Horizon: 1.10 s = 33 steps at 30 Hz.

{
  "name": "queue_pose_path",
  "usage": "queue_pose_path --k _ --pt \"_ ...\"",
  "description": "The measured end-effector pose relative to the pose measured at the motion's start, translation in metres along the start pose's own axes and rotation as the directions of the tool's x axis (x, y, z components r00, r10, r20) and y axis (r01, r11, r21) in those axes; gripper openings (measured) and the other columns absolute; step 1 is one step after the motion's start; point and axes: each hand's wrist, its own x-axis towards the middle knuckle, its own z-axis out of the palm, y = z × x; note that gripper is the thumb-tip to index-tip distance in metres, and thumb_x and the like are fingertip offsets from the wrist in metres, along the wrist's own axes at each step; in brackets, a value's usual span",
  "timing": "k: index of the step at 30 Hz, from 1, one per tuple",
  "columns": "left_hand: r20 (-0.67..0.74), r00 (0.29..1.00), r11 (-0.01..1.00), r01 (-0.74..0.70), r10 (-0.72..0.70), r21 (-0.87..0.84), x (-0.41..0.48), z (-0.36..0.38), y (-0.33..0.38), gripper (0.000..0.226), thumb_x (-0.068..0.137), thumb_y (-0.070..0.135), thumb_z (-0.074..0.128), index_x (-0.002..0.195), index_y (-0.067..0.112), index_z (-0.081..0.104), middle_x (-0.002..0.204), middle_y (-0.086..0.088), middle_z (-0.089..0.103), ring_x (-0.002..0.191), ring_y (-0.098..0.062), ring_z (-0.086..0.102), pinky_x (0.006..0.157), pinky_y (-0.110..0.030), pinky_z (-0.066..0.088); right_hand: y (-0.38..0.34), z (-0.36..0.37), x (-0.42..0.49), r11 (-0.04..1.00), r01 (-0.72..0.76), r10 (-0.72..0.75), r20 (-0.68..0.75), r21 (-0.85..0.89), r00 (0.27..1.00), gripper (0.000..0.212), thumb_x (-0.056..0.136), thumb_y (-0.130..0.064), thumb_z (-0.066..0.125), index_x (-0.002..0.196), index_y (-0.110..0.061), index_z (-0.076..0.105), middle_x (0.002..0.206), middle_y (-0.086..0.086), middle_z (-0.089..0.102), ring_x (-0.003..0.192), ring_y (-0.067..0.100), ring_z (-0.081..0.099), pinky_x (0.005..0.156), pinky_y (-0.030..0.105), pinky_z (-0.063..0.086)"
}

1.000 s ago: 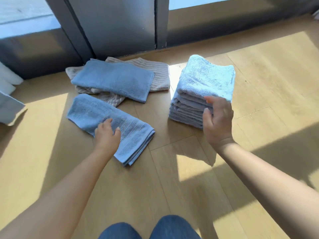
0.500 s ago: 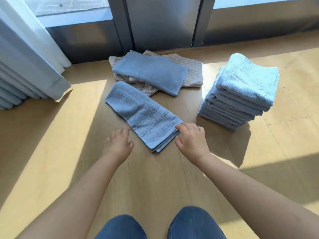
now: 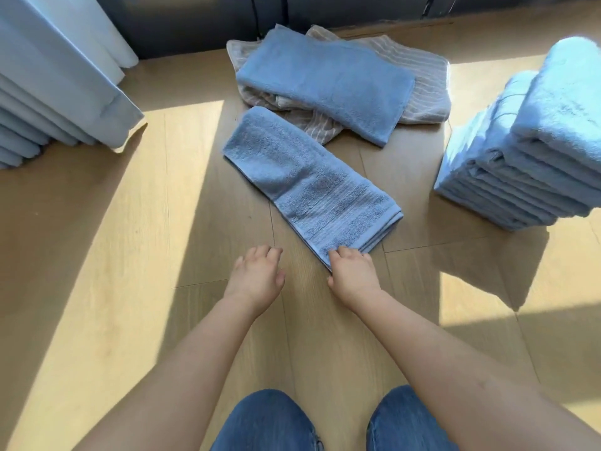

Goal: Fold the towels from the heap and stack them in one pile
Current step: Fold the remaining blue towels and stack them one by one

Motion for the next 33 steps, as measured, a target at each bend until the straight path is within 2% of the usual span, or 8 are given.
queue_pose_path --k 9,14,17,21,24,27,31,33 --pt "0.024 1.0 0.999 -0.008 0.009 -0.031 -0.001 0.023 -0.007 0.046 0.096 0.029 0.039 0.14 0.017 0.031 0.138 -0.002 0.039 0.131 -0.021 0.033 0.104 -0.033 0.029 0.002 0.005 0.003 0.998 -0.01 0.005 -0.086 -0.064 0.996 0.03 0.09 -0.001 0.038 0.119 -0.005 0.048 0.125 0.012 0.049 0.12 0.027 0.042 0.094 0.035 0.036" --pt "-0.006 1.0 1.0 -0.027 0.027 -0.008 -0.01 0.031 -0.006 0.047 0.096 0.027 0.038 0.141 0.017 0.028 0.138 -0.002 0.038 0.13 -0.021 0.033 0.103 -0.032 0.03 0.016 0.003 -0.003 1.0 -0.001 -0.001 -0.083 -0.015 0.997 0.021 0.089 -0.003 0.039 0.105 -0.005 0.054 0.113 0.009 0.056 0.109 0.026 0.05 0.073 0.03 0.035" --pt "-0.061 0.997 0.999 -0.042 0.042 0.003 -0.016 0.031 0.004 0.061 0.093 0.023 0.044 0.146 0.017 0.015 0.147 -0.003 0.028 0.134 -0.02 0.029 0.105 -0.032 0.03 0.026 0.005 -0.027 0.995 0.084 -0.079 -0.1 0.049 0.992 0.021 0.088 -0.007 0.041 0.099 -0.009 0.059 0.105 0.006 0.06 0.105 0.025 0.052 0.083 0.031 0.033" --pt "-0.288 0.889 0.933 -0.322 0.356 0.159 -0.025 0.033 0.031 0.091 0.048 0.029 0.081 0.127 0.013 0.04 0.119 -0.004 0.064 0.109 -0.02 0.062 0.09 -0.033 0.045 0.041 -0.001 -0.079 0.957 0.29 -0.257 -0.4 0.024 0.88 0.02 0.07 -0.013 0.053 0.084 -0.019 0.065 0.07 -0.003 0.06 0.069 0.02 0.06 0.066 0.029 0.045" --pt "-0.305 0.819 0.87 -0.421 0.486 0.256 -0.03 0.033 0.056 0.062 0.037 0.021 0.084 0.094 0.018 0.059 0.078 0.005 0.068 0.081 -0.016 0.067 0.088 -0.037 0.032 0.056 -0.01 -0.113 0.927 0.349 -0.239 -0.503 0.135 0.83 0.023 0.079 -0.016 0.042 0.099 -0.021 0.053 0.074 -0.002 0.06 0.076 0.012 0.049 0.073 0.023 0.033" --pt "-0.311 0.838 0.889 -0.381 0.448 0.256 -0.031 0.024 0.063 0.034 0.032 0.01 0.083 0.056 0.02 0.061 0.052 0.007 0.054 0.053 -0.015 0.059 0.082 -0.033 0.048 0.079 -0.026 -0.129 0.924 0.3 -0.107 -0.59 0.239 0.801 0.029 0.079 -0.011 0.043 0.101 -0.01 0.062 0.078 0.005 0.067 0.078 0.013 0.053 0.073 0.023 0.034" --pt "-0.308 0.885 0.932 -0.291 0.348 0.216 -0.032 0.008 0.046 0.029 0.039 0.005 0.081 0.054 0.016 0.059 0.051 0.004 0.049 0.047 -0.018 0.051 0.065 -0.025 0.051 0.097 -0.054 -0.145 0.886 0.211 0.121 -0.646 0.413 0.754 0.024 0.078 0.009 0.052 0.096 0.002 0.067 0.086 0.01 0.068 0.084 0.012 0.053 0.079 0.018 0.036" --pt "-0.227 0.938 0.96 -0.229 0.261 0.16 -0.033 -0.001 0.037 0.009 0.068 0.005 0.064 0.075 0.01 0.062 0.07 0.0 0.049 0.064 -0.022 0.045 0.081 -0.027 0.044 0.104 -0.065 -0.153 0.858 0.191 0.196 -0.647 0.477 0.737 0.023 0.081 0.012 0.053 0.098 0.003 0.066 0.088 0.011 0.066 0.083 0.016 0.058 0.082 0.026 0.041"
